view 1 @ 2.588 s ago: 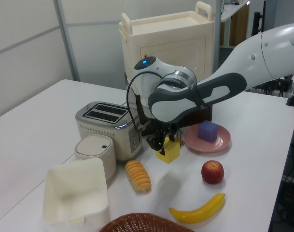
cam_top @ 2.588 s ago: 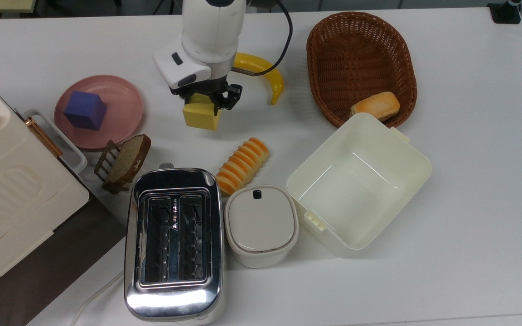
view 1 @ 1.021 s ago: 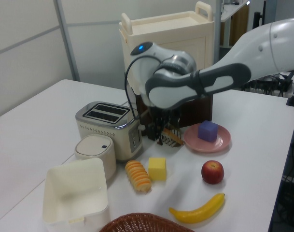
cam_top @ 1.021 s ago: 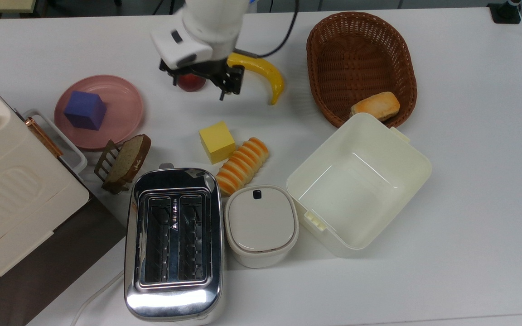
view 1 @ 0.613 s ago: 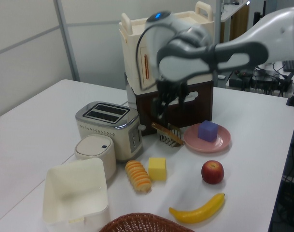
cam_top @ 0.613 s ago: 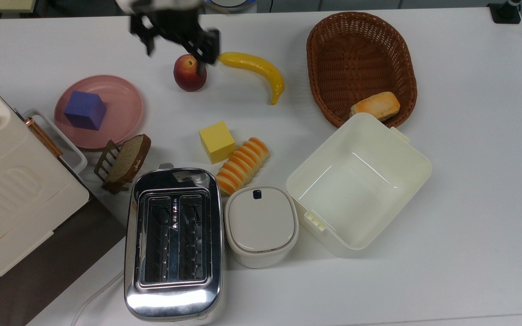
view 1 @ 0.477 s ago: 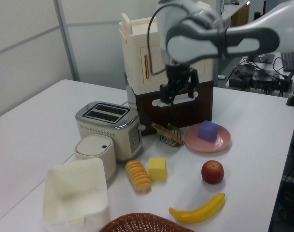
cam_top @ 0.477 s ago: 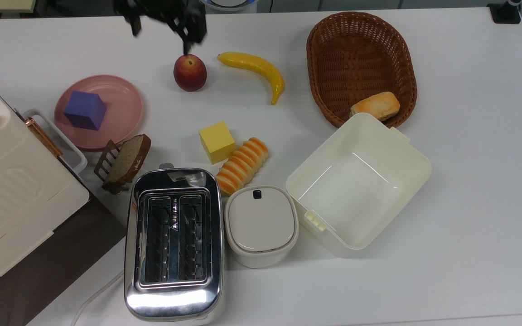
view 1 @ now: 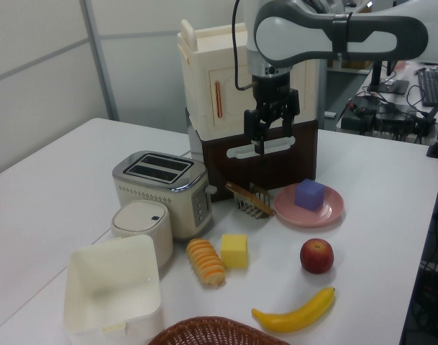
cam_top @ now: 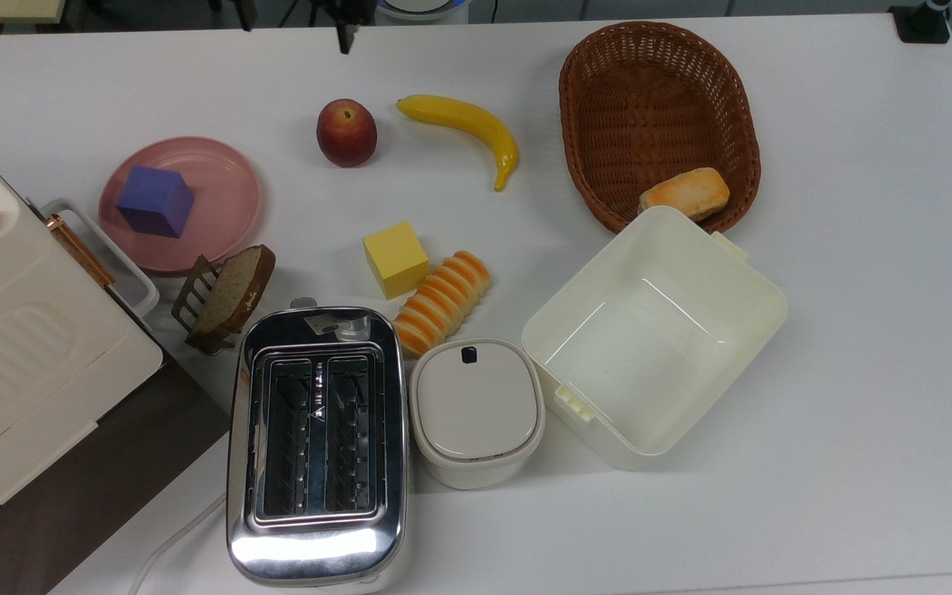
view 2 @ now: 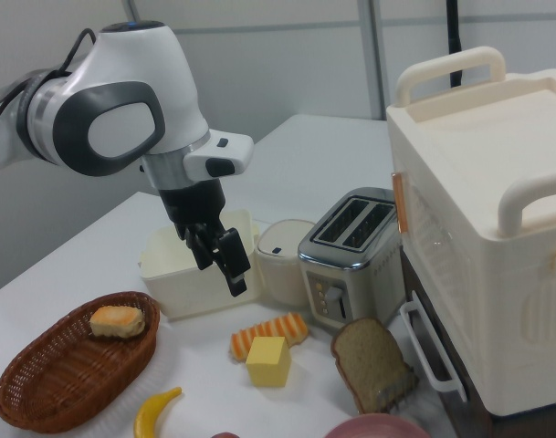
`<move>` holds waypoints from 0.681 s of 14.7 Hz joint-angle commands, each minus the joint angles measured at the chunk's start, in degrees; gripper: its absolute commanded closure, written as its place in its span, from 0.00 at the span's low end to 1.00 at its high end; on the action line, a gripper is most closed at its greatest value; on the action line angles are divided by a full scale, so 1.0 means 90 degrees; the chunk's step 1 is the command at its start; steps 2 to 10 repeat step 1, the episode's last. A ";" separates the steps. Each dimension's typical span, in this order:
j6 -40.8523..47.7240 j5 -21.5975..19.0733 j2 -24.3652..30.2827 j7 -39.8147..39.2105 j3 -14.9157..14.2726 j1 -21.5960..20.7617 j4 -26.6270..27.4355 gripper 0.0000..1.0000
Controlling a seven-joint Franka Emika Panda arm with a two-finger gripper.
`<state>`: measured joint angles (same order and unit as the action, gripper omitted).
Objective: Put the yellow cube on the table
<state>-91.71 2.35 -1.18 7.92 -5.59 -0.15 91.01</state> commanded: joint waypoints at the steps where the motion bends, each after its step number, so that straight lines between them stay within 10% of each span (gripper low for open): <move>1: 0.0141 -0.0105 -0.0025 -0.0099 -0.0151 -0.0149 -0.0054 0.00; 10: 0.0141 -0.0105 -0.0025 -0.0099 -0.0151 -0.0149 -0.0054 0.00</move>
